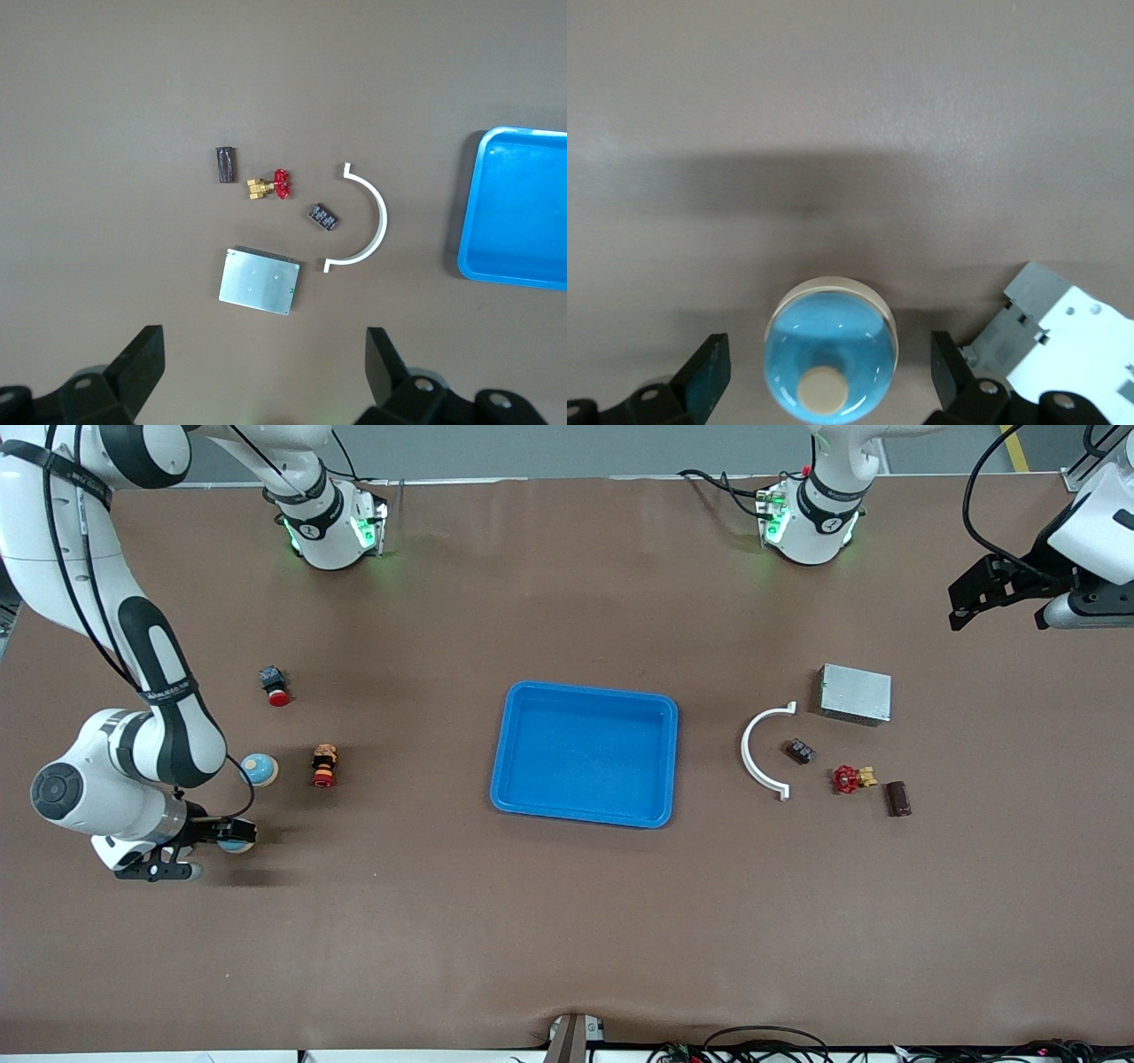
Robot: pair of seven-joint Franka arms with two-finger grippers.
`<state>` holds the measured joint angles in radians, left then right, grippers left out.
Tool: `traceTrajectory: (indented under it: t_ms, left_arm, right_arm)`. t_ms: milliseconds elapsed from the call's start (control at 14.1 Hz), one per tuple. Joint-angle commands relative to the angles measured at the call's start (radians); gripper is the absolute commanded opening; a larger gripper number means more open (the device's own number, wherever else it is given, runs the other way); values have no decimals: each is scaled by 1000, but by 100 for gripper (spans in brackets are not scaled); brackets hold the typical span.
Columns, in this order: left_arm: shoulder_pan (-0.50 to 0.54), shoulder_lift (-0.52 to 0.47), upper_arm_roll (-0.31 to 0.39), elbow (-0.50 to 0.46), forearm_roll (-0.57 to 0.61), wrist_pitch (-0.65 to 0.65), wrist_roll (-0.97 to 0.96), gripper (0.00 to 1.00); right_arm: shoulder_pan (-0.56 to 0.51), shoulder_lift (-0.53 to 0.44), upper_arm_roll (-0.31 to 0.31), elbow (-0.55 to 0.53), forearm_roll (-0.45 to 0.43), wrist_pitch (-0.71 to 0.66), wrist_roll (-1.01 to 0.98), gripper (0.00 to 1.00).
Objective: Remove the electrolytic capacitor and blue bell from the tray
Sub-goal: 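Lower the bell beside the white breaker and open the right gripper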
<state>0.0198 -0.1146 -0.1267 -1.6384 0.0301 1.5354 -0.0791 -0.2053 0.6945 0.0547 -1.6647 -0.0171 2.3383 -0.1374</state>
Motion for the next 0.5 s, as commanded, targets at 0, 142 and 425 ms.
traceTrajectory:
  t_ms: [0,142,425]
  left_arm:
    - [5,-4,-4,11,-2,-20,1,100]
    - [6,-5,-2,9,-2,-21,4,100]
    - [8,-7,4,12,-2,-29,18,100]
  right_arm:
    - [7,-119,7,5,0,-141,-10,100]
    - [18,-205,8,11,0,-256,-5,100]
    - [50,-329,10,77,2,-500,36,100]
